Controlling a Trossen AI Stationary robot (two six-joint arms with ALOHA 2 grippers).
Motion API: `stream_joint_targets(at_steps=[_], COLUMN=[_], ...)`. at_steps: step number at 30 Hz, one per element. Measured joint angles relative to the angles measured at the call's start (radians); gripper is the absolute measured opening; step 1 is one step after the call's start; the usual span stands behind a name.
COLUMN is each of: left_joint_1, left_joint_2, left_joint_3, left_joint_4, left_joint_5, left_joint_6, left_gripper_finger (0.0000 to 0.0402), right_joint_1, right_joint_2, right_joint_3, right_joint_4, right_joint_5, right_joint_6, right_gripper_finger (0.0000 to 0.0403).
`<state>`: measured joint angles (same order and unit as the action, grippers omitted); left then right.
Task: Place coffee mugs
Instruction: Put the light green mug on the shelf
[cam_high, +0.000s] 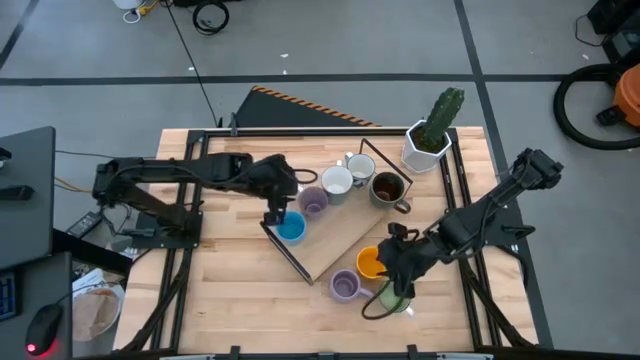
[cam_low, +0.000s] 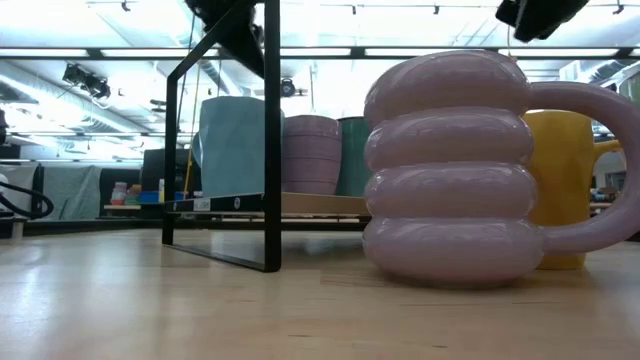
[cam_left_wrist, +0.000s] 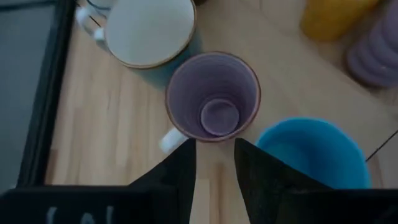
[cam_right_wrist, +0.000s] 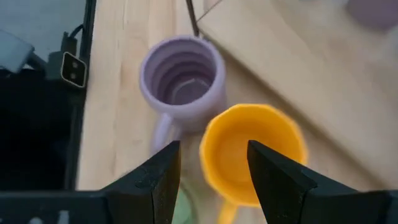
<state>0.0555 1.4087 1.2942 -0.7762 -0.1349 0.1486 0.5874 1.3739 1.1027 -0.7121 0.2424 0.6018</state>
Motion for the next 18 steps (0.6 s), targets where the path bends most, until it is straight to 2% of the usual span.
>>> stream_joint_targets(at_steps=[8, 12, 18], left_joint_1=[0.003, 0.002, 0.003], left_joint_2=[-0.149, -0.195, -0.226], left_joint_3=[-0.189, -0.245, -0.250], left_joint_4=[0.175, 0.231, 0.275], left_joint_5=[0.001, 0.003, 0.001], left_joint_6=[0.019, 0.015, -0.015], left_gripper_finger=[0.0117, 0.0117, 0.0117], right_joint_1=[0.063, 0.109, 0.154], right_joint_2=[0.175, 0.252, 0.398], right_joint_3=[0.164, 0.274, 0.427], right_joint_4=[-0.192, -0.276, -0.367], right_joint_5=[-0.154, -0.152, -0.133], right_joint_6=[0.234, 0.309, 0.403], right_gripper_finger=[0.0191, 0.0191, 0.0191])
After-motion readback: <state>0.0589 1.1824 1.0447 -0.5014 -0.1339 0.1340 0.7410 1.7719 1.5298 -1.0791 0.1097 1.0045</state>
